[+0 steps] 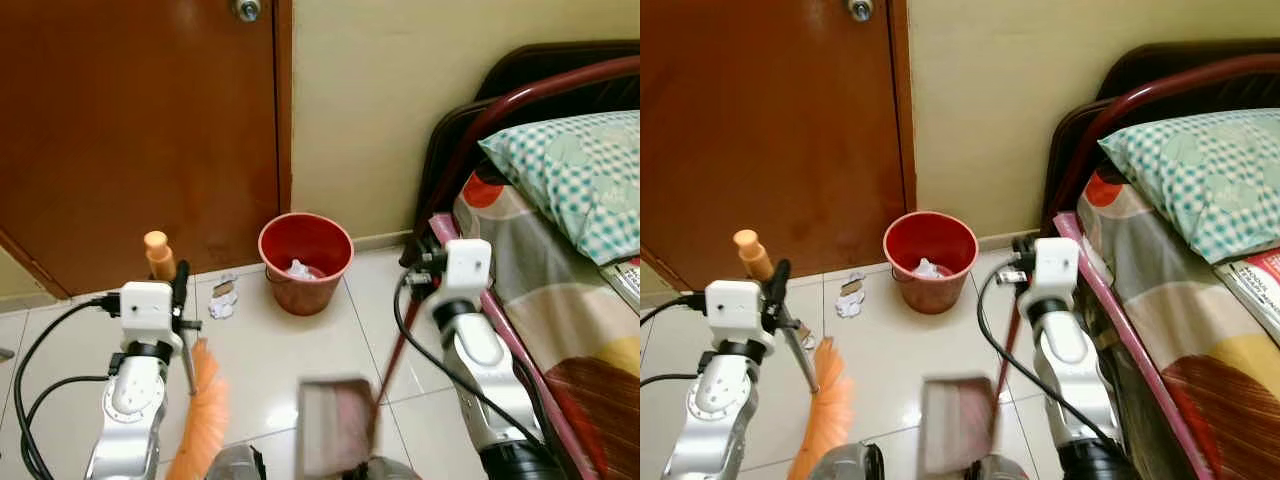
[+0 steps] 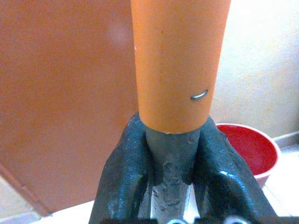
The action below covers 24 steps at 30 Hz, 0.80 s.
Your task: Sweep floor
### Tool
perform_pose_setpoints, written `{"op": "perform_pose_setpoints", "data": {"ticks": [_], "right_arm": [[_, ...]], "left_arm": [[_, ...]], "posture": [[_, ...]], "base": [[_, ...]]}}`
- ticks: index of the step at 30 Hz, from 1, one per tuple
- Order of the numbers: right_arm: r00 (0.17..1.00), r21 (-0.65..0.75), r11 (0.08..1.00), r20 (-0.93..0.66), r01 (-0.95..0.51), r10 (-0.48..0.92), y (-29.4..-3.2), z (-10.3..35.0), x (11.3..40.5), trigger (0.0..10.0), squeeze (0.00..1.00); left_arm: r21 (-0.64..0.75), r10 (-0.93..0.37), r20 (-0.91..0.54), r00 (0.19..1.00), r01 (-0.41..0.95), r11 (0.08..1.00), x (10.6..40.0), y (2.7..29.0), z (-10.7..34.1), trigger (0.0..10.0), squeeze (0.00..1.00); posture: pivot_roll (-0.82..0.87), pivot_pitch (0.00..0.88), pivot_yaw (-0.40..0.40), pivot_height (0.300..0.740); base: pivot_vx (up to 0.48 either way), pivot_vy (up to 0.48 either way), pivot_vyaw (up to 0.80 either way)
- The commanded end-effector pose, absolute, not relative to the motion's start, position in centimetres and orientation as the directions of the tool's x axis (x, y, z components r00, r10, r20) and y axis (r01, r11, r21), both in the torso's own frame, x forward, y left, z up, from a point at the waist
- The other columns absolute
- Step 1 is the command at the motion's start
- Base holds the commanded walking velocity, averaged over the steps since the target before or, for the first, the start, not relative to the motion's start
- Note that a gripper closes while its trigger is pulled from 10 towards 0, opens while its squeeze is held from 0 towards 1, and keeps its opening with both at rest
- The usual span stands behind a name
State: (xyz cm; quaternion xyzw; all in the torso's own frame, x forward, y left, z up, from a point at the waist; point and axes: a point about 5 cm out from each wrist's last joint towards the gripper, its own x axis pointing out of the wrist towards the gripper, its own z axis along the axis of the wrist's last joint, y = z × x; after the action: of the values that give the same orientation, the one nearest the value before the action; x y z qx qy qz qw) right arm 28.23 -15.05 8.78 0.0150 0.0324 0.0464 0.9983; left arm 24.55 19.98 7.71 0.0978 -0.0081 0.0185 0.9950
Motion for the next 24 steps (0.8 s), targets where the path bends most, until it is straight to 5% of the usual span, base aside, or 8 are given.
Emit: {"op": "perform_pose_setpoints", "data": {"ticks": [1,24], "right_arm": [[0.997,0.037,0.997,-0.034,-0.065,0.067,-15.4,9.5,28.6,10.0,0.0],[0.997,-0.014,1.0,-0.073,-0.024,0.023,-15.9,8.6,29.7,10.0,0.0]], "left_arm": [[0.233,-0.01,0.041,0.999,0.0,0.972,24.6,19.3,8.4,10.0,0.0],[0.228,-0.254,0.304,0.918,0.189,0.955,27.8,14.4,16.8,10.0,0.0]], "posture": [[0.05,0.056,-0.012,0.74],[0.05,0.048,-0.014,0.74]], "base": [[0.0,0.0,0.0],[0.0,0.0,0.0]]}}
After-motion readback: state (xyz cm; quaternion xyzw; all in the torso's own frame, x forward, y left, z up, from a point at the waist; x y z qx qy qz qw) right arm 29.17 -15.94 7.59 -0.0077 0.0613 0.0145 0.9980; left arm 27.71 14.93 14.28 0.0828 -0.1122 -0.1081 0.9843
